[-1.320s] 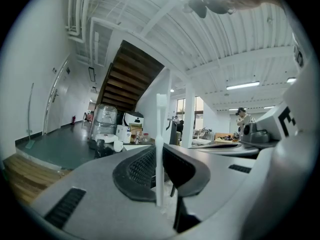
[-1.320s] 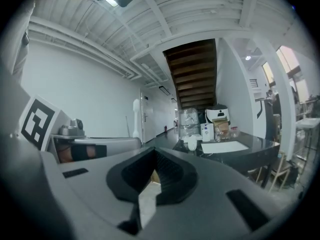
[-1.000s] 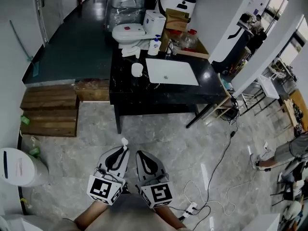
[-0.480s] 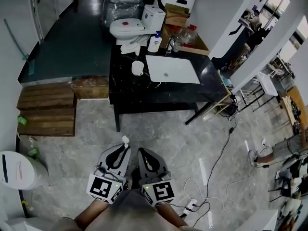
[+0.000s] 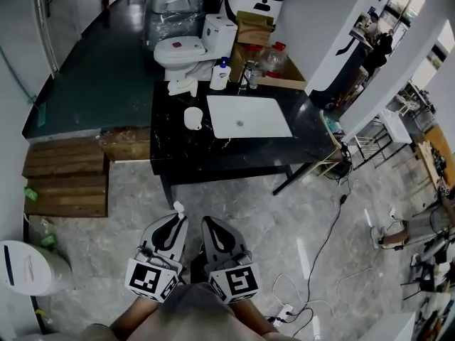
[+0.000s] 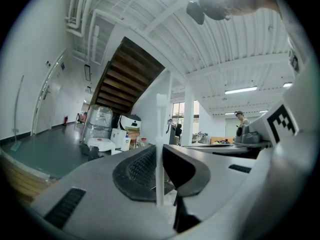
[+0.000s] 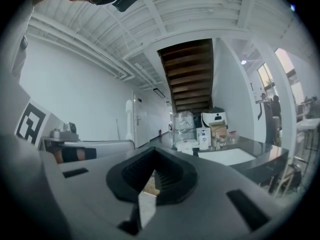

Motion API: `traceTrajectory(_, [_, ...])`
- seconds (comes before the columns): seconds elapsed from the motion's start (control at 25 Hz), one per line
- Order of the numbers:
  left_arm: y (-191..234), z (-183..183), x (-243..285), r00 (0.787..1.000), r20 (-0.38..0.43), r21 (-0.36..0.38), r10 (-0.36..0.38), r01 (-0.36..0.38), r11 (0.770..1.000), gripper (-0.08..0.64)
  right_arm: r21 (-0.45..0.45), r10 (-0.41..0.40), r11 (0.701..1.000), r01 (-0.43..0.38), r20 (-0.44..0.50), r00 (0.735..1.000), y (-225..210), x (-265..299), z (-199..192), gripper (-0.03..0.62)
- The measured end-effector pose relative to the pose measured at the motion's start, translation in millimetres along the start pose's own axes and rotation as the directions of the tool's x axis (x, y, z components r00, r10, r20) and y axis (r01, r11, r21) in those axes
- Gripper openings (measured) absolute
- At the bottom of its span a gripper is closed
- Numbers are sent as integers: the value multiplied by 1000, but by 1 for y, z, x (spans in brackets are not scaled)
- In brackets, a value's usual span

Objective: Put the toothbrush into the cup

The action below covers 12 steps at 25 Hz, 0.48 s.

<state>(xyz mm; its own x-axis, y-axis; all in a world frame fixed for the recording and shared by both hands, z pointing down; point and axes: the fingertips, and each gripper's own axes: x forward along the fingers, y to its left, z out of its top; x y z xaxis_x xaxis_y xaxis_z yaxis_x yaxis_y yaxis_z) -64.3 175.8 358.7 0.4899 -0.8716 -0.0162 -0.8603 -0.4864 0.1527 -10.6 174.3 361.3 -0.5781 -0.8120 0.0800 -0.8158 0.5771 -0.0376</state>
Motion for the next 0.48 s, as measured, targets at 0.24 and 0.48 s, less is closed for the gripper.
traceTrajectory(0.24, [16, 8, 64, 1000, 21, -5, 11, -11, 1000, 48, 12, 28, 1000, -28, -4, 1000, -49, 42, 4, 6])
traceTrajectory(0.48, [34, 9, 123, 999, 4, -3, 53, -53, 999, 48, 25, 86, 996, -86, -10, 996, -91, 84, 9, 6])
